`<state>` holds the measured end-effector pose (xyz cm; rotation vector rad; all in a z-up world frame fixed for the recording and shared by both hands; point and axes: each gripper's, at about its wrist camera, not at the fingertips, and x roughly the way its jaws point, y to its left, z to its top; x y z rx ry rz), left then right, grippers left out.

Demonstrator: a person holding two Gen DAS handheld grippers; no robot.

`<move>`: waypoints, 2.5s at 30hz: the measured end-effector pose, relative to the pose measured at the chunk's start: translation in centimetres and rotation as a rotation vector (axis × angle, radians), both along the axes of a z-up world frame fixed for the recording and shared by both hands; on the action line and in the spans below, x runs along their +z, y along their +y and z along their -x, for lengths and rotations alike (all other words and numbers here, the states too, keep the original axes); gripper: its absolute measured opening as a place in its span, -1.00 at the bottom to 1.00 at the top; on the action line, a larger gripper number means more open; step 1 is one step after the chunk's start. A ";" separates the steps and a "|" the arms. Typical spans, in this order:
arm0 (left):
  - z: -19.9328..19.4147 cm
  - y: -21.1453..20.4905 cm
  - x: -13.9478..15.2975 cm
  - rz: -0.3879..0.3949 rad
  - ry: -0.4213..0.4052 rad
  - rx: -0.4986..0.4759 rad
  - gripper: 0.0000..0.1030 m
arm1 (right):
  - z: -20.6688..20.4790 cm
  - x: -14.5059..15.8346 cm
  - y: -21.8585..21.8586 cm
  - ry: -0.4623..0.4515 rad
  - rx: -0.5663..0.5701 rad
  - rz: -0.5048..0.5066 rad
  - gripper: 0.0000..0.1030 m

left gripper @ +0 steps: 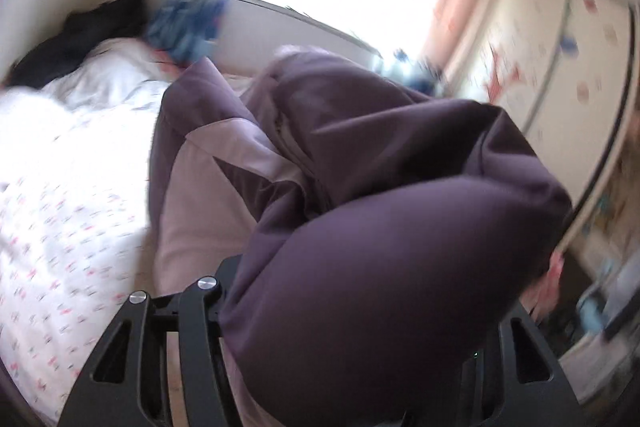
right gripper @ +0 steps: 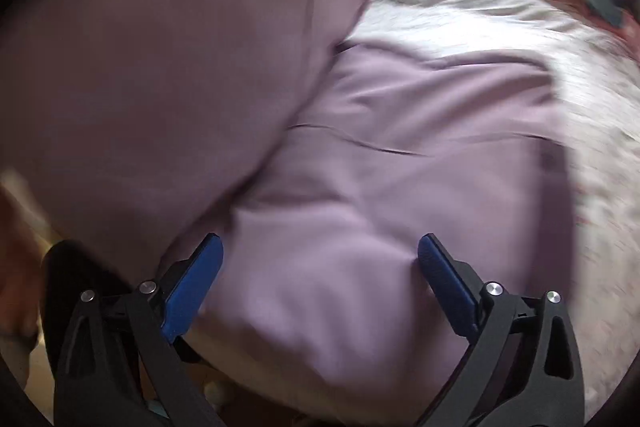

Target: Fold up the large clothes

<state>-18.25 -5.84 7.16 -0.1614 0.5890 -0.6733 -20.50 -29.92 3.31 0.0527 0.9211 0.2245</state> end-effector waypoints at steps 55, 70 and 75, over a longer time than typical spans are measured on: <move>-13.8 2.9 -13.1 0.147 0.633 -0.006 0.86 | -9.2 -6.8 -13.6 0.117 -0.350 -0.127 0.88; -12.4 13.0 -5.3 -0.307 0.393 0.224 0.86 | -15.6 -10.4 3.5 0.086 -0.012 -0.253 0.88; -10.1 12.2 -7.5 -0.388 0.237 0.306 0.86 | -14.4 -6.3 1.6 0.081 -0.008 -0.074 0.88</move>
